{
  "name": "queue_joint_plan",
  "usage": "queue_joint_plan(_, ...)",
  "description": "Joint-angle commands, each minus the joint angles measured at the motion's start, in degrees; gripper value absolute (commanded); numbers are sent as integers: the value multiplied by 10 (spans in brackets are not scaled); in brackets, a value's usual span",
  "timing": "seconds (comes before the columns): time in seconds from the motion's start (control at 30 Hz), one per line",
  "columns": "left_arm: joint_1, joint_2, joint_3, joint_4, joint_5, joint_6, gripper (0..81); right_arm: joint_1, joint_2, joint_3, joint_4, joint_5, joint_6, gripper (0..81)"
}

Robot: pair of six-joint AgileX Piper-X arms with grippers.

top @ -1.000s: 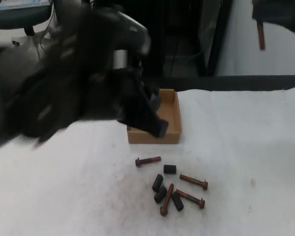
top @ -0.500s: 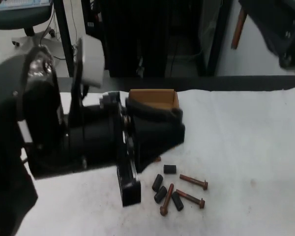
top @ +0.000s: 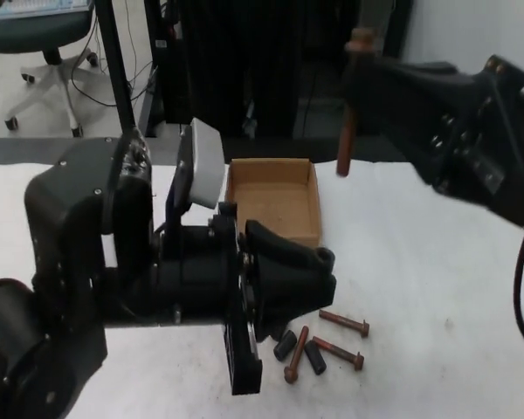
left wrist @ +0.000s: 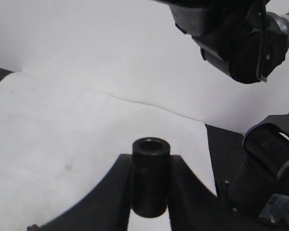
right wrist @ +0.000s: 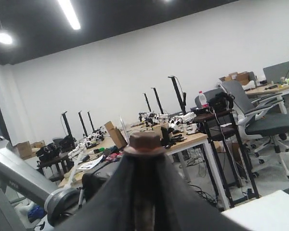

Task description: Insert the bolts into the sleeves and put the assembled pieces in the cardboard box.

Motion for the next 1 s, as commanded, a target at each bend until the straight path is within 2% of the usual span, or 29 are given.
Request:
queue_joint_plan(0.0, 13, -7, -2, -41, 19, -15, 3, 3, -1, 1, 0, 9, -10, 8)
queue_joint_plan(0.13, 37, -36, 21, -64, 32, -36, 3, 14, -1, 1, 55, 37, -40, 8)
queue_joint_plan(0.3, 70, -98, 72, -64, 32, -48, 3, 62, -1, 1, 92, 115, -102, 8)
queue_joint_plan(0.53, 102, -177, 124, -64, 34, -61, 3, 121, 1, -1, 95, 190, -107, 8)
queue_joint_plan(0.77, 103, -186, 125, -64, 41, -65, 3, 149, 51, -28, 95, 193, -115, 8)
queue_joint_plan(0.97, 103, -186, 125, -64, 38, -65, 3, 156, 86, -49, 92, 192, -115, 8)
